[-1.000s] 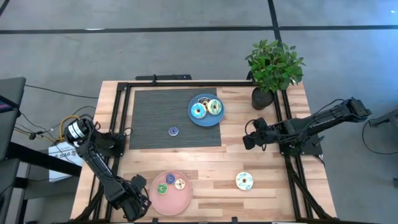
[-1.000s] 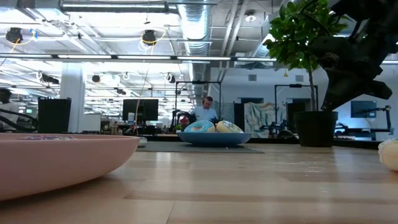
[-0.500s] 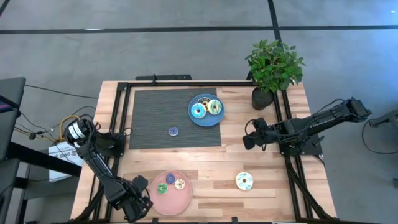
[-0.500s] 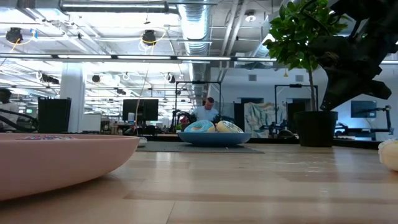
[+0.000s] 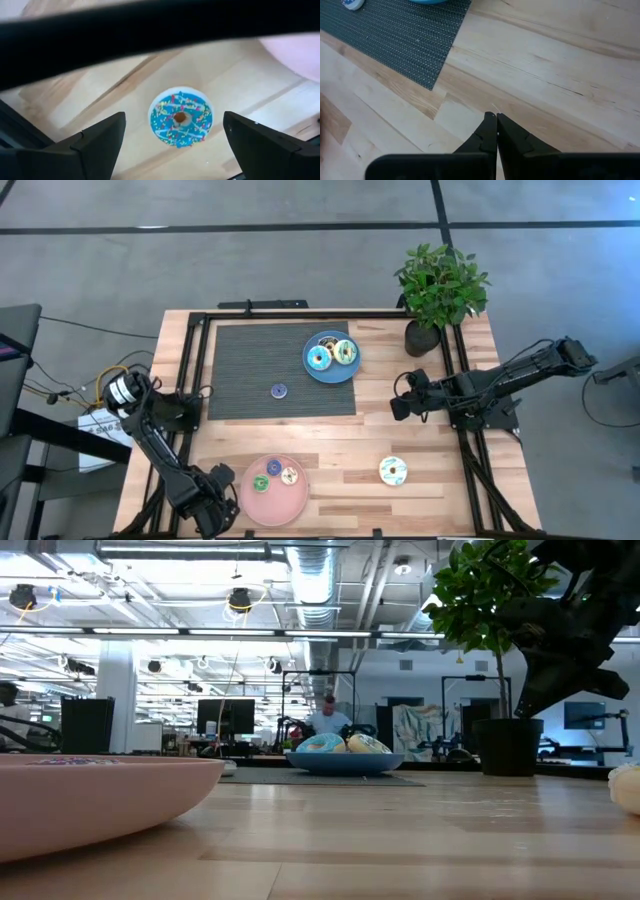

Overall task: Pick & Place donuts
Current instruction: Put the small light blue donut on the pink plate

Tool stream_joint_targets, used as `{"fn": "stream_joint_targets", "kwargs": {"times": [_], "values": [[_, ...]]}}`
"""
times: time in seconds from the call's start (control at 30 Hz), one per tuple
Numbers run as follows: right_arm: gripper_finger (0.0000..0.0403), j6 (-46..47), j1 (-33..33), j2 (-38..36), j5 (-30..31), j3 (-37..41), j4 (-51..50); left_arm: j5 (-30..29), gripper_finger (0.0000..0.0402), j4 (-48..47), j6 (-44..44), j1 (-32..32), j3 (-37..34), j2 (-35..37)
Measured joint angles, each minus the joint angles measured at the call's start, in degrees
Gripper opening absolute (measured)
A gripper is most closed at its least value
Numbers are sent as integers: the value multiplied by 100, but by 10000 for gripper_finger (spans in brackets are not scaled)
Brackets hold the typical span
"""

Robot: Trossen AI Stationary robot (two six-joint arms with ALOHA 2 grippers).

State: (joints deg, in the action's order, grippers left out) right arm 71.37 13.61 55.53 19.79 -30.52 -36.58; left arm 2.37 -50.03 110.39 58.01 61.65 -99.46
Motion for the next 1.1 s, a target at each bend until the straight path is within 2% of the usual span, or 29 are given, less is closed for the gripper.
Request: {"fn": "stream_joint_targets", "kwargs": {"times": [0.43,0.7,0.97,1.1], "values": [[1,2,0,0,0,0,0,-154,331,103,28,73,-2,-33],[1,4,0,0,0,0,28,451,331,479,-1,74,55,-681],[1,4,2,0,-9,0,87,291,330,411,24,87,105,-695],[1,2,0,0,-11,0,105,284,317,412,2,84,103,-699]]}}
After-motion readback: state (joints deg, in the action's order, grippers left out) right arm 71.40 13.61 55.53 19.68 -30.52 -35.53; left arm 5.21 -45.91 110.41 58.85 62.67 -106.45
